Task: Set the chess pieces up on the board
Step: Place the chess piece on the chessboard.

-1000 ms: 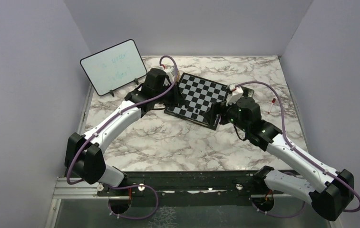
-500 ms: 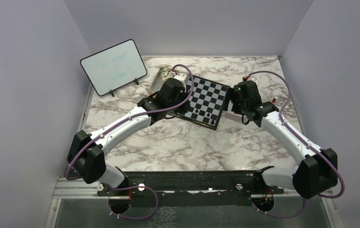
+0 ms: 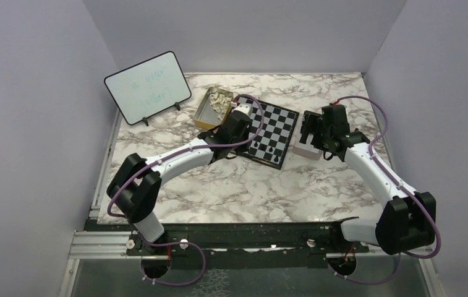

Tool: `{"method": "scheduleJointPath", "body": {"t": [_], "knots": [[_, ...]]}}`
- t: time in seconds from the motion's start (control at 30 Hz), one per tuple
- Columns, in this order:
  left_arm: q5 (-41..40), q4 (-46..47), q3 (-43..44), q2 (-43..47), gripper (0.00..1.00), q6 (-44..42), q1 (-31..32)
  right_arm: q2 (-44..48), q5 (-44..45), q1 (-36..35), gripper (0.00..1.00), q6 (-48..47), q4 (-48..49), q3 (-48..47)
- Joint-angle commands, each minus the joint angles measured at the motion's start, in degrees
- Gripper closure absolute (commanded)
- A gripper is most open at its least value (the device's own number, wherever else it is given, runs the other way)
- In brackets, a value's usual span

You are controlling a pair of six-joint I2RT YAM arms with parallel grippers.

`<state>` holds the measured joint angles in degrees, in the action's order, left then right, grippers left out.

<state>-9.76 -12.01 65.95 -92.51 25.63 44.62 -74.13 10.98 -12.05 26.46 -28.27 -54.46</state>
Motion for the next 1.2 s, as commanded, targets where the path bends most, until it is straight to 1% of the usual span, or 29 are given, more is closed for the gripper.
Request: {"method": "scheduleJointPath", "body": {"t": [0.0,0.27,0.47,0.67,0.9,1.03,1.17], "knots": [[-1.16,4.50,-0.06,-3.36,0.81,0.39,0.20,2.97,-2.14,-0.07,0.00,-0.86,0.78,2.36],[-0.04,6.06,2.66,-9.65,0.82,0.22,1.08,3.00,-2.55,-0.07,0.00,-2.09,0.94,2.40],[-0.31,6.57,3.85,-12.67,0.82,0.42,1.45,3.54,-2.56,-0.07,0.00,-2.67,1.03,2.20],[-2.16,7.12,4.30,-13.64,0.81,-0.10,1.69,3.74,-2.77,-0.07,0.00,-3.23,1.11,2.34],[-2.19,7.44,4.54,-14.80,0.81,-0.31,1.65,3.60,-2.77,-0.07,0.00,-3.52,1.11,2.51],[-2.71,7.35,4.38,-15.02,0.76,-0.85,1.74,3.68,-3.03,-0.07,0.00,-3.65,1.06,2.43],[-2.72,7.07,4.57,-15.19,0.76,-1.45,1.87,3.75,-4.10,-0.07,0.00,-4.03,1.14,2.24]]}}
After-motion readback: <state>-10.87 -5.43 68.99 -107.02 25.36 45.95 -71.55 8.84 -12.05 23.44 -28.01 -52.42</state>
